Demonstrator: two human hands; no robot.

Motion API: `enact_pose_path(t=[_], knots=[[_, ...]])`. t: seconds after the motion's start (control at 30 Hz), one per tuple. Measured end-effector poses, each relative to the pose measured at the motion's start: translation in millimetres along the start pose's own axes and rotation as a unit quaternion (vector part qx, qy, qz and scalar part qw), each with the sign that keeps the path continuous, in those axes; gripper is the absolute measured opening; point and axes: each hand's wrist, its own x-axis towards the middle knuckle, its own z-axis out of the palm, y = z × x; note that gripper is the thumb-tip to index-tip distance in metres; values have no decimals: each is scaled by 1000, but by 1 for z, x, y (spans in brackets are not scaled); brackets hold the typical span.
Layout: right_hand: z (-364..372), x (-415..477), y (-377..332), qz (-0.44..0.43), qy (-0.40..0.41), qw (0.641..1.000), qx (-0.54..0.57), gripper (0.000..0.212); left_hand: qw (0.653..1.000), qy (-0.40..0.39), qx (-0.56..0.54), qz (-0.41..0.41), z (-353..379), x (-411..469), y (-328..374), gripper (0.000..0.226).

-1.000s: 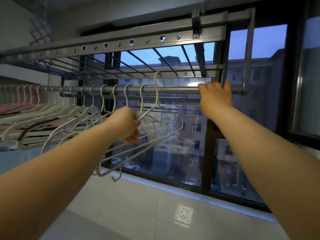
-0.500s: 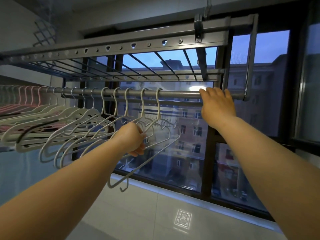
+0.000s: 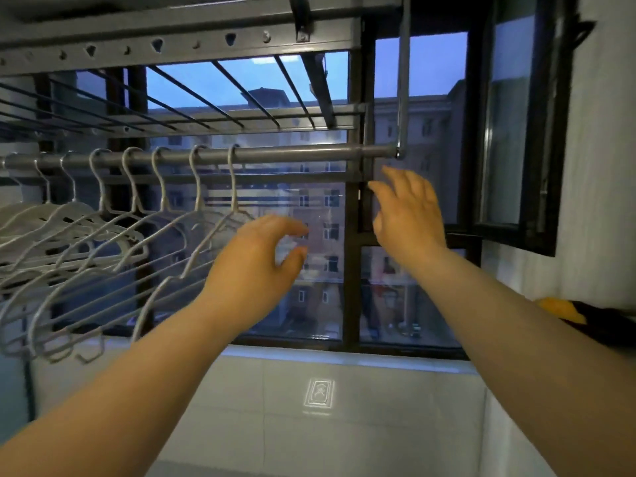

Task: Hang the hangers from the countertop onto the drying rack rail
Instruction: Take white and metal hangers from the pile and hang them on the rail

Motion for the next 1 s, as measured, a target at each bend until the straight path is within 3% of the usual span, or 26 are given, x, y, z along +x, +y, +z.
enact_pose_path(t=[0.07,0.17,0.27,0.33,0.43,0.5,0.57,0.63,0.77,0.87,1.0], knots=[[8,-19,24,-9,35,999,-9,38,996,-34,-82,6,26,-10,14,27],[9,-52,66,17,-16,999,-41,29,977,-131,-169,12,83,-24,31,20],[5,-95,120,93,-137,982,-89,33,954,-197,-227,-1,154,-40,52,20],[0,-135,164,144,-171,970,-99,35,941,-236,-241,2,202,-50,75,20],[-20,-202,236,249,-197,942,-109,38,920,-297,-255,15,268,-65,114,41],[-43,-251,289,329,-240,898,-168,40,904,-325,-276,17,312,-79,140,55],[-72,-303,336,414,-255,846,-216,40,883,-354,-306,23,351,-96,170,51],[-102,-352,374,500,-239,795,-246,38,862,-386,-327,36,386,-110,203,41],[-155,-417,424,629,-191,698,-284,36,826,-439,-353,21,457,-126,278,49],[-179,-450,444,686,-171,631,-320,37,831,-437,-337,69,490,-134,331,23],[-187,-475,465,757,-131,540,-344,39,823,-419,-344,170,518,-152,376,37]])
